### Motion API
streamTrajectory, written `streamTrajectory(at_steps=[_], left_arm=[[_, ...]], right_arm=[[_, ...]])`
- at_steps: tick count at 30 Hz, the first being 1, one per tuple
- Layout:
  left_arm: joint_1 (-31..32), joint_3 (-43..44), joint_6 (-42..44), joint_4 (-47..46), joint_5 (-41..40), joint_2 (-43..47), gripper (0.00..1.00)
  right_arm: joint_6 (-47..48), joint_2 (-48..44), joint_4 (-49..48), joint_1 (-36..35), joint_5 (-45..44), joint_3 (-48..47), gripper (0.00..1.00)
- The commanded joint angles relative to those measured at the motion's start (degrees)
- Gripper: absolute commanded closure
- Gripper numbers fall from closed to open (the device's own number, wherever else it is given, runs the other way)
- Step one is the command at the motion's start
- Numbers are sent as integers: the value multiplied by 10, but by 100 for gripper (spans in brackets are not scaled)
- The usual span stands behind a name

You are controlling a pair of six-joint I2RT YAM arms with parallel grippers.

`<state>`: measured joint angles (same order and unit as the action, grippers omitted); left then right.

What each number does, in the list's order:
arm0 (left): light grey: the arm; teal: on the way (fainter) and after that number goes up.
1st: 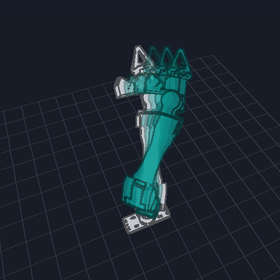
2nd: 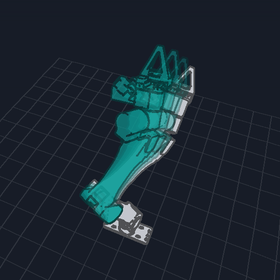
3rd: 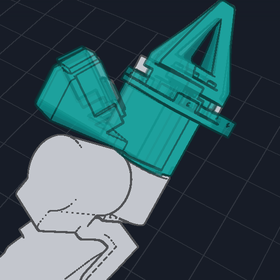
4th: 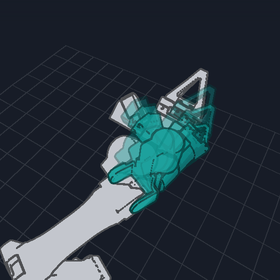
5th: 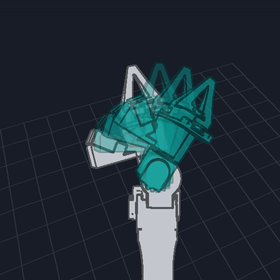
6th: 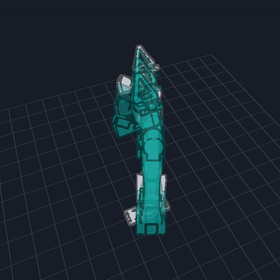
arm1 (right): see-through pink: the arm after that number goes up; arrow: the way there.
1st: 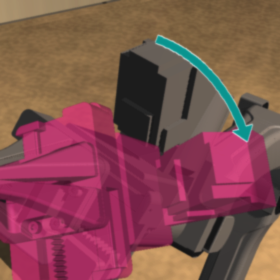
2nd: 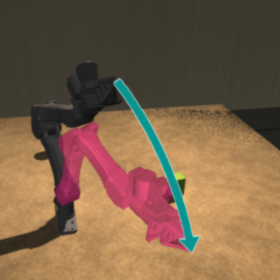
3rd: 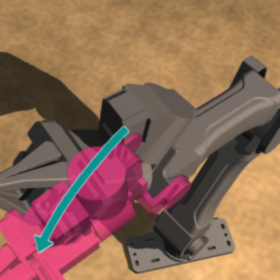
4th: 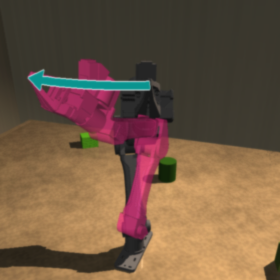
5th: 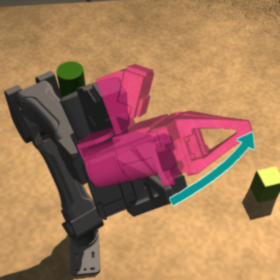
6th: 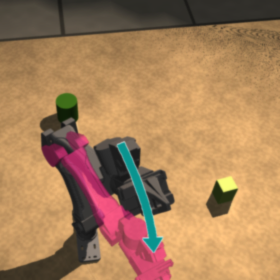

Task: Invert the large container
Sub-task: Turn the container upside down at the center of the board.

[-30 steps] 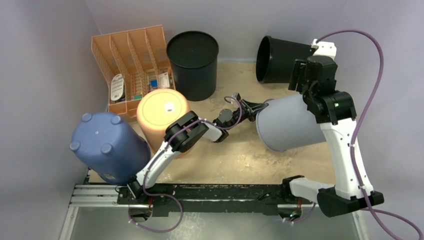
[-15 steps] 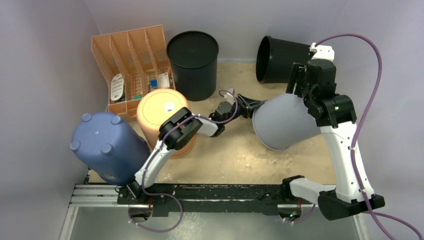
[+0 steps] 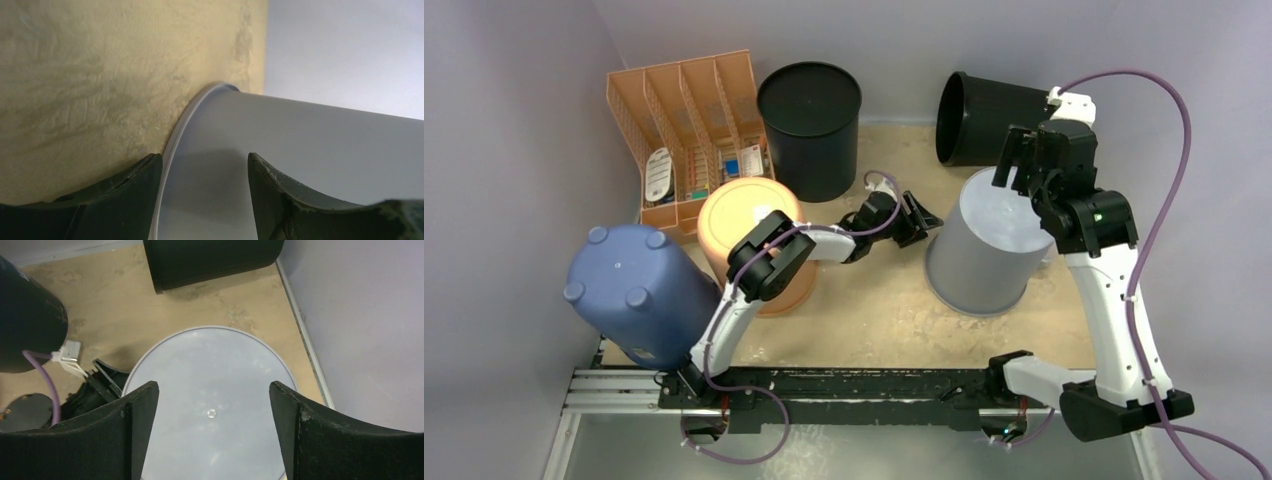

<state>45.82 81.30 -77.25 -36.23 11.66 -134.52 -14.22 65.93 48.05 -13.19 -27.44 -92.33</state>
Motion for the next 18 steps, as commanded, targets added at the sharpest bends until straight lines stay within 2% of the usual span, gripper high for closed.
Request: streamTrajectory(at_steps=[1, 3, 6, 10, 13, 18], left_arm=[[-3, 59, 165, 187, -71, 80, 37], [-3, 86, 209, 264, -106, 97, 37], [-2, 122, 258, 319, -135, 121, 37], [-2, 148, 319, 368, -173, 157, 37], [-2, 163, 342, 399, -197, 194, 37], [-1, 189, 361, 419, -178, 299, 37]], right_arm=[[-27, -12, 11, 13, -20, -9, 13], [-3, -30, -26, 71, 17, 9, 10], [17, -41, -51, 187, 113, 38, 9], [-18, -48, -62, 237, 147, 84, 9], [-40, -73, -101, 304, 221, 123, 9], [-52, -78, -111, 326, 285, 163, 11]])
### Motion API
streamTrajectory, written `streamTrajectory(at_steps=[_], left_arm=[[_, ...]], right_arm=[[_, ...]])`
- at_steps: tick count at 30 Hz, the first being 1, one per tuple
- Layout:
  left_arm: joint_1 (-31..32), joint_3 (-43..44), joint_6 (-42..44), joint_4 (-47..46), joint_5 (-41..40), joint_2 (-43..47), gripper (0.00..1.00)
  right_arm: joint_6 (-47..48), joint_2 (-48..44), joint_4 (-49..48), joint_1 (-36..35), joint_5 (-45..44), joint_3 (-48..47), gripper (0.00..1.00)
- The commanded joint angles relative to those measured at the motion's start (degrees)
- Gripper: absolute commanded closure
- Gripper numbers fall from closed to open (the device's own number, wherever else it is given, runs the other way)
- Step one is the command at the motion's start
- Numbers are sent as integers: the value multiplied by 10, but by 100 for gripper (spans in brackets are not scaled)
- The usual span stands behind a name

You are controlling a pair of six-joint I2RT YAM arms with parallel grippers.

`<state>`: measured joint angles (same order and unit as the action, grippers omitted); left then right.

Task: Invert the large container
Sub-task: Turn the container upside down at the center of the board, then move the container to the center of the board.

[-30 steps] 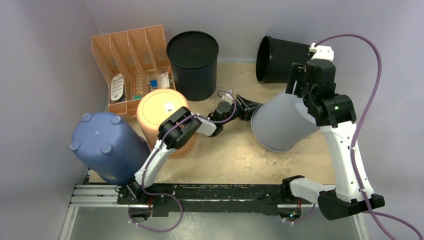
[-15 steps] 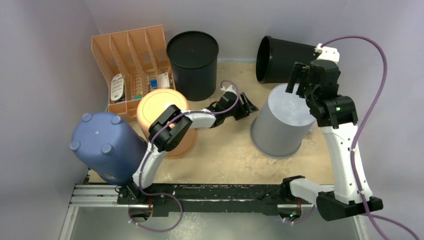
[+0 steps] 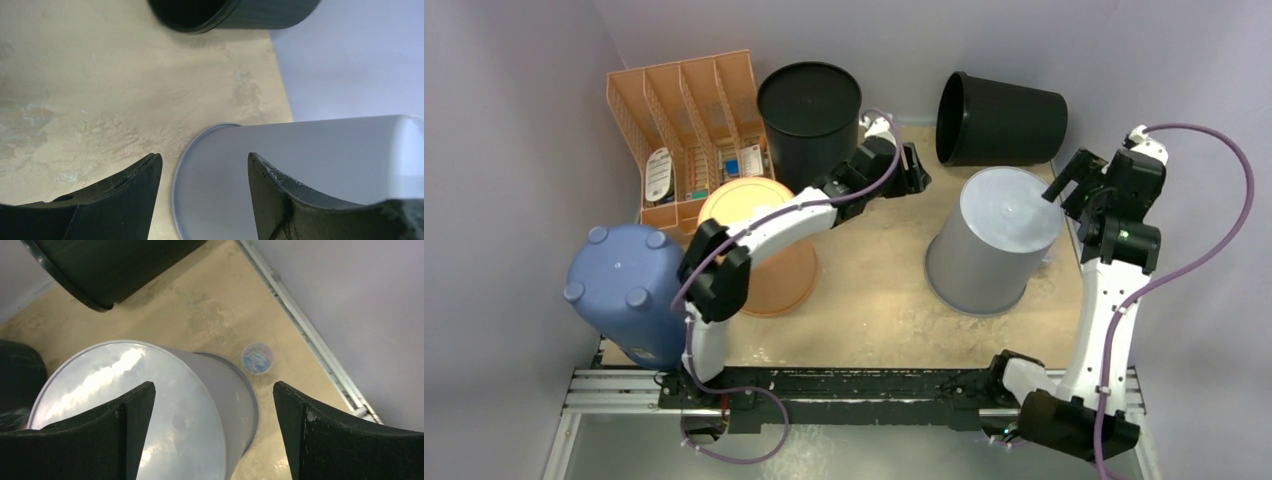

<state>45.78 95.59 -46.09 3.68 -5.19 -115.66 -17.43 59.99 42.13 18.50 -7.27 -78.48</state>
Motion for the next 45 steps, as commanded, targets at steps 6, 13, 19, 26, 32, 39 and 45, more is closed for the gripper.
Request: streamTrajectory(at_steps=[6, 13, 19, 26, 32, 39, 45], left_arm=[[-2, 119, 123, 114, -6, 205, 37], [-2, 132, 131, 108, 46, 302, 37], [-2, 123, 137, 101, 77, 321, 37], [-2, 124, 142, 128, 65, 321, 37], [-2, 94, 127, 82, 122, 333, 37], [-2, 107, 129, 98, 113, 318, 37], [-2, 85, 111, 81, 117, 322, 37]], right_arm=[[-4, -65, -83, 9, 199, 102, 13], [-38, -82, -179, -1, 395, 162, 14], [-123, -11, -304, -177, 332, 170, 12], [-180, 133, -442, -278, 339, 127, 11], [-31, 227, -234, -286, 191, -64, 4], [-19, 248, -205, -269, -97, -144, 0], [10, 377, -125, -227, -125, -285, 0]])
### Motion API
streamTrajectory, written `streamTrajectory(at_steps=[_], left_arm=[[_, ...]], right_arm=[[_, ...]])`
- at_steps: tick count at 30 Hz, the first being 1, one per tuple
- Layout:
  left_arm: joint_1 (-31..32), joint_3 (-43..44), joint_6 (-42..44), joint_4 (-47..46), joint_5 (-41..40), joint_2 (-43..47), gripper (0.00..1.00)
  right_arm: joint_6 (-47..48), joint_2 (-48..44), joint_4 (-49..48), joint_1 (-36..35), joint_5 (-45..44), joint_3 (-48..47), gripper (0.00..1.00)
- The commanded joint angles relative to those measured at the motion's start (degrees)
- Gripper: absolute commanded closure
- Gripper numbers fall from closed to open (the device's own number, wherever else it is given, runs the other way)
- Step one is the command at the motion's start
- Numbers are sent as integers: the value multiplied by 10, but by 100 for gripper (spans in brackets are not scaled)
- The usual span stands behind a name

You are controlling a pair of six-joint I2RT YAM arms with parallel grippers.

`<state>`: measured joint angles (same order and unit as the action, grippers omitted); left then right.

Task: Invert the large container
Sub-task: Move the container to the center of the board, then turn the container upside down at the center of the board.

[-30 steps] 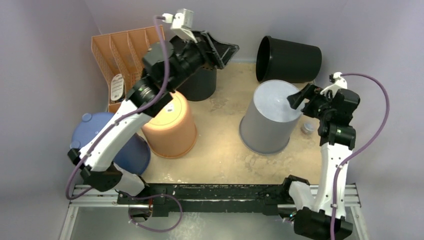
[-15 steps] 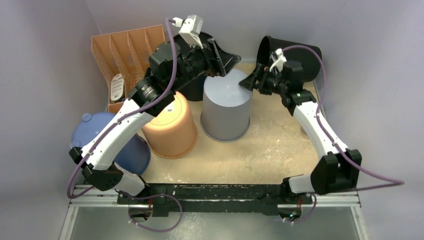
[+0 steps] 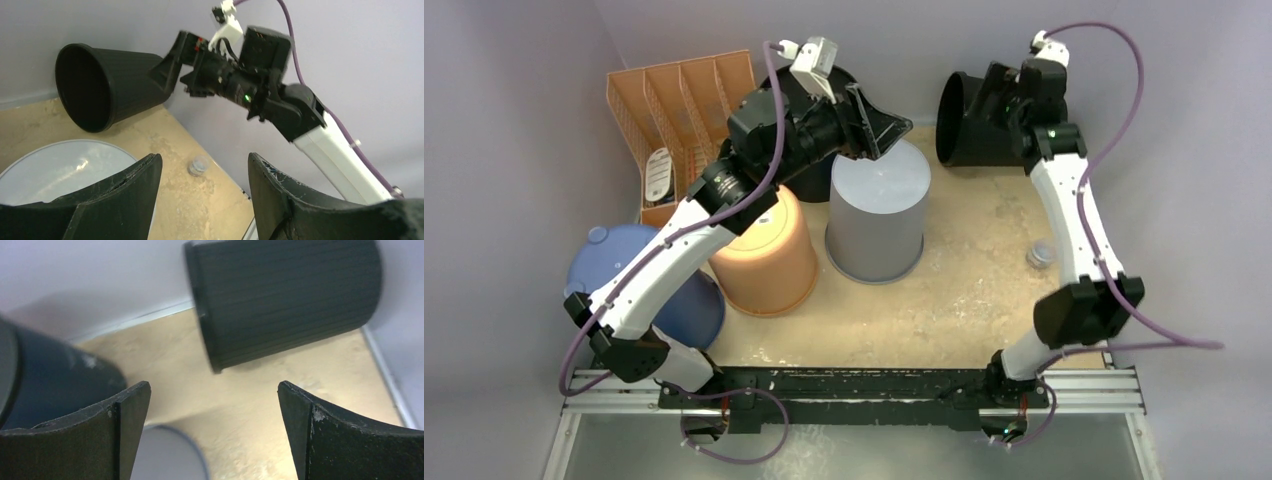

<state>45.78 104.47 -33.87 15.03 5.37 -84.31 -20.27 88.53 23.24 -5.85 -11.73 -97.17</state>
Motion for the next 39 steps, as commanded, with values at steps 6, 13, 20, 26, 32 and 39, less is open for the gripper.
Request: streamTrajectory(at_steps=[6, 13, 20, 26, 32, 39], left_arm=[[23, 61, 36, 50, 162, -76, 37], [48, 16, 56, 44, 100, -50, 36], [48, 17, 53, 51, 112, -48, 36], [48, 11, 51, 49, 106, -38, 36], [48, -12, 31, 25, 116, -36, 36], [48, -29, 31, 21, 112, -24, 36]], right_arm=[[108, 233, 120, 16, -71, -249, 0], [119, 361, 143, 15, -104, -373, 0], [100, 405, 164, -8, -167, -423, 0], [101, 378, 117, -28, -162, -377, 0], [105, 387, 121, -28, -185, -362, 0], [77, 312, 140, -19, -249, -264, 3]])
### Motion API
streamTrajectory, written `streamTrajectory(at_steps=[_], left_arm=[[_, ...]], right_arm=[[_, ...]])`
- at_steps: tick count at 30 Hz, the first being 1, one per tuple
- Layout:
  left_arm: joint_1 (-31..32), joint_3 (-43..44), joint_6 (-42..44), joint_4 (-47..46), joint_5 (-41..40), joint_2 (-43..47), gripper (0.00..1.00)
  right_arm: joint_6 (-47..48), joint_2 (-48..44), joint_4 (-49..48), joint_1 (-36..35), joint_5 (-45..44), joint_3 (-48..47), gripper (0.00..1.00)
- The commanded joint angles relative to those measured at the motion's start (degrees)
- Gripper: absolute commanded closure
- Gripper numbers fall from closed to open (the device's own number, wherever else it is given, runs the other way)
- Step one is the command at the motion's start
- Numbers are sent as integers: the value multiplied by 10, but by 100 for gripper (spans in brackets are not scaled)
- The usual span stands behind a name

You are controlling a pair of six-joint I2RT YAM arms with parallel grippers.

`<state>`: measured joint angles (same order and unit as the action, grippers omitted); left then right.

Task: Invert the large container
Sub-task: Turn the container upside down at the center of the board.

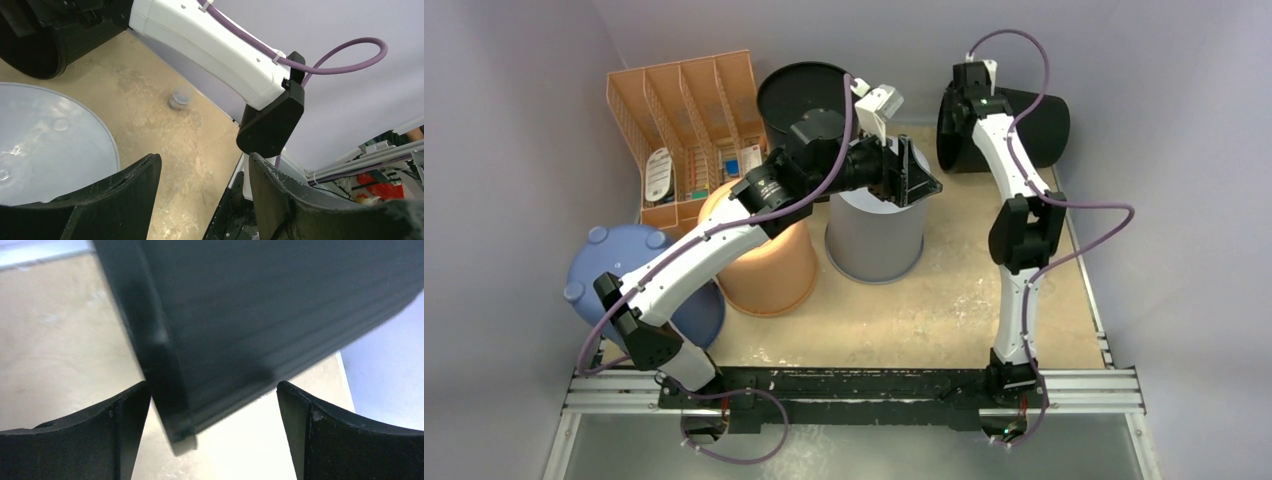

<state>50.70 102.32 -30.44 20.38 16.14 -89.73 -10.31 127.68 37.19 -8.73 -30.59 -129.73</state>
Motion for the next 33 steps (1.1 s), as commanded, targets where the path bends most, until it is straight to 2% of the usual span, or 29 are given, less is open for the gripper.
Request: streamTrajectory(at_steps=[1, 4, 8, 13, 18, 21, 24, 27, 29, 33], left_arm=[[-1, -11, -5, -37, 5, 31, 36], [-1, -16, -13, -50, 15, 26, 36], [-1, -16, -15, -59, 22, 17, 36], [-1, -22, -16, -68, 22, 16, 36], [-1, -25, -18, -65, -7, 21, 36], [-2, -28, -15, -62, -48, 27, 36], [-2, -46, -15, -79, -63, 45, 35], [-2, -61, -14, -91, -70, 59, 35], [-2, -66, -15, -92, -70, 62, 35], [-3, -72, -19, -92, -77, 63, 35]], right_arm=[[-25, -108, -7, 13, -63, 99, 3], [-28, -200, -48, 20, -73, 223, 3], [-54, -300, -53, 26, -75, 347, 3], [-87, -398, -24, 43, -74, 418, 2], [-107, -483, -27, 49, 33, 407, 2], [-162, -508, -61, 48, 145, 400, 4], [-244, -542, -145, 48, 247, 462, 5], [-311, -578, -303, 47, 325, 561, 4], [-345, -579, -329, 47, 326, 587, 0], [-432, -571, -324, 47, 305, 600, 0]])
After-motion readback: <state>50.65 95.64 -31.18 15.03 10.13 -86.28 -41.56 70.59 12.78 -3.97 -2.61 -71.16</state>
